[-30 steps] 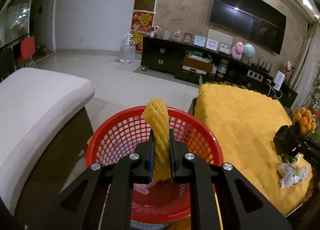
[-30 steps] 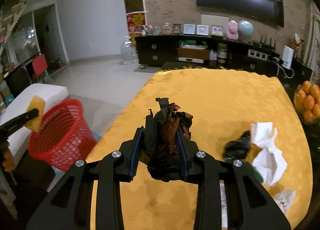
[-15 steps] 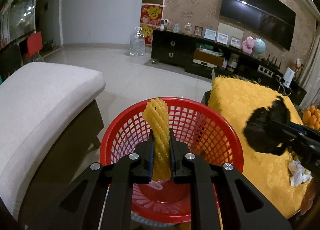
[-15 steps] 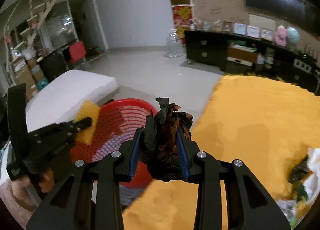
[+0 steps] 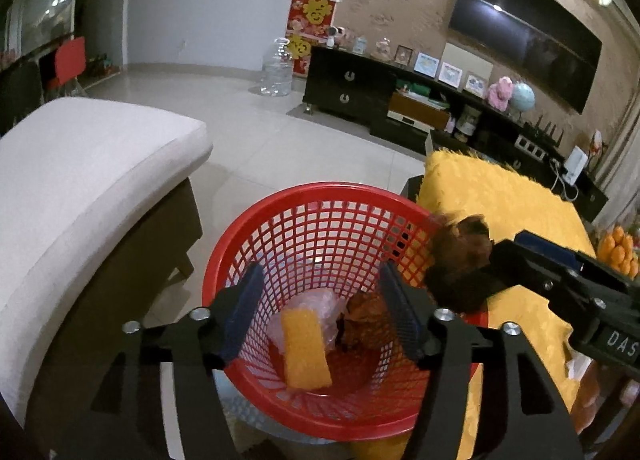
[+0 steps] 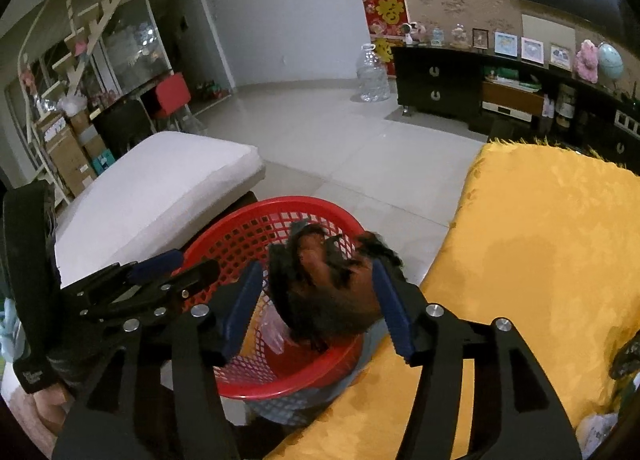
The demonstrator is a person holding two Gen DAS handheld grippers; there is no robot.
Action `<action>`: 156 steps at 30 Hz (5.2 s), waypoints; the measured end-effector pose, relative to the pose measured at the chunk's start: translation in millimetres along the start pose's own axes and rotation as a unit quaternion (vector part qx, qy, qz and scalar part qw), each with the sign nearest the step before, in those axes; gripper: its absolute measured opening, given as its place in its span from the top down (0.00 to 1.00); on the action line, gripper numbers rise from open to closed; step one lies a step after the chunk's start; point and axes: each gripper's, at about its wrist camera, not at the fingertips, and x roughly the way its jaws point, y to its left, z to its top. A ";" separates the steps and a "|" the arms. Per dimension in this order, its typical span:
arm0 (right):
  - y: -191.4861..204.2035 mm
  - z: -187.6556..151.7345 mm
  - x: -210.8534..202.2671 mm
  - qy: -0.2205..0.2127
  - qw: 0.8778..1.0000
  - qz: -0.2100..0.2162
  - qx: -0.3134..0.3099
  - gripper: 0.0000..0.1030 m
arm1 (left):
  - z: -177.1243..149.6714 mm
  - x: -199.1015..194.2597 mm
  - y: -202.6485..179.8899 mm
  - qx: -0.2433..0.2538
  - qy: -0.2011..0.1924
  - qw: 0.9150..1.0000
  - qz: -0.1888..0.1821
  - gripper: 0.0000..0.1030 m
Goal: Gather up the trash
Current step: 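Drop the foam net and dark bag into the wastebasket with both grippers, then grasp the printed plastic wrapper on the table with the left gripper, then grasp the black plastic bag with the right gripper, then carry the wrapper and black bag over the red wastebasket with both grippers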
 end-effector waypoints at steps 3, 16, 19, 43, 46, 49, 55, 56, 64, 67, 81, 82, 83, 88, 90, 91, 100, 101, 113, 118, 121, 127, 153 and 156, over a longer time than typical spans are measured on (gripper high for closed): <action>-0.3 -0.8 -2.8 -0.003 1.000 0.001 0.002 0.43 | 0.7 -2.3 2.3 -0.009 -0.005 1.000 0.000 0.34; -22.3 -20.2 -39.3 -0.029 0.998 -0.050 0.000 0.38 | 1.0 -20.2 -4.5 -0.007 -0.055 0.998 -0.012 0.28; -38.5 -30.5 -54.5 -0.035 0.996 -0.077 0.004 0.38 | -0.8 -23.8 -11.4 0.001 -0.061 0.998 -0.024 0.28; -227.8 -131.4 -172.6 -0.046 0.941 -0.295 0.159 0.32 | -36.1 -5.5 -106.3 0.120 -0.032 0.989 -0.078 0.28; -241.0 -136.8 -183.1 -0.056 0.933 -0.308 0.180 0.29 | -41.6 -3.0 -120.9 0.132 -0.020 0.987 -0.090 0.25; -252.2 -143.2 -193.2 -0.064 0.927 -0.307 0.208 0.28 | -48.6 0.6 -141.1 0.145 -0.004 0.983 -0.110 0.24; -260.4 -147.2 -208.0 -0.081 0.924 -0.293 0.232 0.25 | -68.7 5.2 -208.2 0.203 0.031 0.966 -0.155 0.22; -259.5 -147.5 -209.5 -0.083 0.924 -0.291 0.232 0.25 | -71.4 6.3 -223.9 0.209 0.041 0.962 -0.169 0.22; -269.8 -156.5 -224.1 -0.089 0.921 -0.281 0.253 0.25 | -93.4 12.8 -310.4 0.268 0.072 0.938 -0.207 0.22; -273.8 -161.5 -231.0 -0.095 0.918 -0.279 0.264 0.25 | -102.4 20.5 -333.9 0.280 0.092 0.931 -0.217 0.22; -282.2 -170.7 -247.0 -0.110 0.915 -0.262 0.286 0.25 | -132.8 61.5 -375.7 0.315 0.133 0.917 -0.205 0.38; -282.0 -170.3 -246.8 -0.110 0.915 -0.262 0.285 0.25 | -133.4 61.8 -374.8 0.314 0.132 0.917 -0.206 0.40; -281.9 -170.4 -246.7 -0.110 0.915 -0.262 0.286 0.25 | -133.4 61.6 -372.5 0.314 0.132 0.917 -0.207 0.45; -281.9 -170.7 -245.7 -0.106 0.916 -0.264 0.283 0.25 | -130.1 62.2 -364.8 0.304 0.130 0.919 -0.217 0.54; -282.5 -170.7 -244.3 -0.104 0.916 -0.265 0.283 0.25 | -126.6 60.9 -358.5 0.296 0.128 0.921 -0.218 0.55; -282.5 -170.4 -243.0 -0.103 0.916 -0.266 0.282 0.25 | -125.2 59.5 -355.1 0.293 0.126 0.922 -0.220 0.57; -279.4 -165.2 -228.9 -0.092 0.921 -0.268 0.267 0.25 | -94.7 42.1 -307.0 0.247 0.094 0.938 -0.223 0.62; -278.5 -164.0 -226.4 -0.091 0.923 -0.267 0.263 0.25 | -91.0 40.0 -301.9 0.243 0.090 0.940 -0.223 0.62; -248.6 -123.1 -160.2 -0.053 0.956 -0.238 0.161 0.25 | -50.2 -3.6 -224.6 0.232 -0.015 0.960 -0.159 0.62; -245.5 -105.4 -129.8 -0.039 0.964 -0.219 0.143 0.25 | -40.9 -11.6 -195.9 0.212 -0.037 0.966 -0.143 0.62; -242.8 -98.3 -110.6 -0.022 0.967 -0.221 0.125 0.25 | -40.7 -9.5 -181.8 0.201 -0.039 0.969 -0.136 0.62; -261.5 -101.7 -72.7 0.038 0.956 -0.257 0.135 0.39 | -40.0 -2.3 -159.2 0.177 -0.030 0.975 -0.134 0.62; -197.1 -88.3 -110.4 -0.042 0.969 -0.199 0.142 0.61 | -11.5 -27.0 -111.1 0.122 -0.063 0.985 -0.106 0.62; -194.9 -88.6 -104.6 -0.035 0.969 -0.198 0.142 0.61 | -0.2 -23.0 -100.3 0.123 -0.051 0.987 -0.091 0.62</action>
